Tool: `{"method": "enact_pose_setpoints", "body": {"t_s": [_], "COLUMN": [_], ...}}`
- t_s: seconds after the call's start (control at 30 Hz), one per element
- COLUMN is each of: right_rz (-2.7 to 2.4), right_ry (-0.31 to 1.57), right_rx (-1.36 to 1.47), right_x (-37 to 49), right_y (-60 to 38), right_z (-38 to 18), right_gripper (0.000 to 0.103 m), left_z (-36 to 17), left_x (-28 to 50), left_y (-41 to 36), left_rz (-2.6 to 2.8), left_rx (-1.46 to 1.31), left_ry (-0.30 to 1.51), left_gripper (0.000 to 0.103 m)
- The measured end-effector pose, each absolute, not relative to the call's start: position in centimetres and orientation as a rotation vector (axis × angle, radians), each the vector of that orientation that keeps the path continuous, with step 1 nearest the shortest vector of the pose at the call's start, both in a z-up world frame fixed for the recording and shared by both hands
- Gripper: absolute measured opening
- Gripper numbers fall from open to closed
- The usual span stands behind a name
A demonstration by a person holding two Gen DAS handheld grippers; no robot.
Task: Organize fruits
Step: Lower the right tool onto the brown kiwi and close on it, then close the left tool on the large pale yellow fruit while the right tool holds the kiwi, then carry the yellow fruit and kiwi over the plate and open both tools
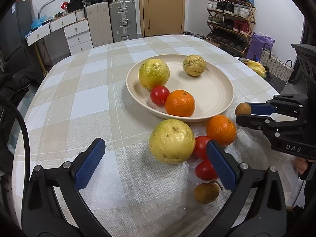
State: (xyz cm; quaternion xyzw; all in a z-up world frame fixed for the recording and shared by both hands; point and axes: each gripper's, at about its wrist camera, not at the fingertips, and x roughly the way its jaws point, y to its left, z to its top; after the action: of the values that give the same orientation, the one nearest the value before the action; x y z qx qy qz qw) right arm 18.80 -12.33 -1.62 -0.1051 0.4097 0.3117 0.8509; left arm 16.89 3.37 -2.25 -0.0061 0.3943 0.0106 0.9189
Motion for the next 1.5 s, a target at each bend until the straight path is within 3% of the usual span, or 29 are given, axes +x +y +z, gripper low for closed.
{"method": "enact_pose_setpoints", "body": {"t_s": [0.13, 0.2, 0.43, 0.53, 0.67, 1.5], "right_rz": [0.648, 0.648, 0.645, 0.646, 0.647, 0.666], "right_ry": [0.858, 0.857, 0.856, 0.855, 0.855, 0.766], "right_rx": [-0.208, -0.208, -0.208, -0.210, -0.211, -0.147], "right_x": [19.1, 19.0, 19.1, 19.0, 19.1, 18.7], "right_y": [-12.6, -12.7, -12.7, -12.7, -12.7, -13.6], "right_z": [-1.4, -1.4, -1.4, -1.5, -1.5, 0.4], "right_gripper": [0.028, 0.029, 0.029, 0.029, 0.029, 0.028], "left_z": [-2.1, -2.3, -2.5, -2.4, -2.5, 1.8], "left_x": [16.9, 17.2, 17.3, 17.3, 17.3, 14.8], "left_y": [4.0, 4.4, 4.8, 4.9, 5.1, 4.7], "left_rz": [0.024, 0.017, -0.019, -0.046, -0.115, -0.050], "left_rx": [-0.045, -0.068, -0.102, -0.131, -0.191, -0.147], "left_ry": [0.806, 0.818, 0.828, 0.829, 0.839, 0.665], "left_gripper": [0.096, 0.088, 0.079, 0.069, 0.046, 0.046]}}
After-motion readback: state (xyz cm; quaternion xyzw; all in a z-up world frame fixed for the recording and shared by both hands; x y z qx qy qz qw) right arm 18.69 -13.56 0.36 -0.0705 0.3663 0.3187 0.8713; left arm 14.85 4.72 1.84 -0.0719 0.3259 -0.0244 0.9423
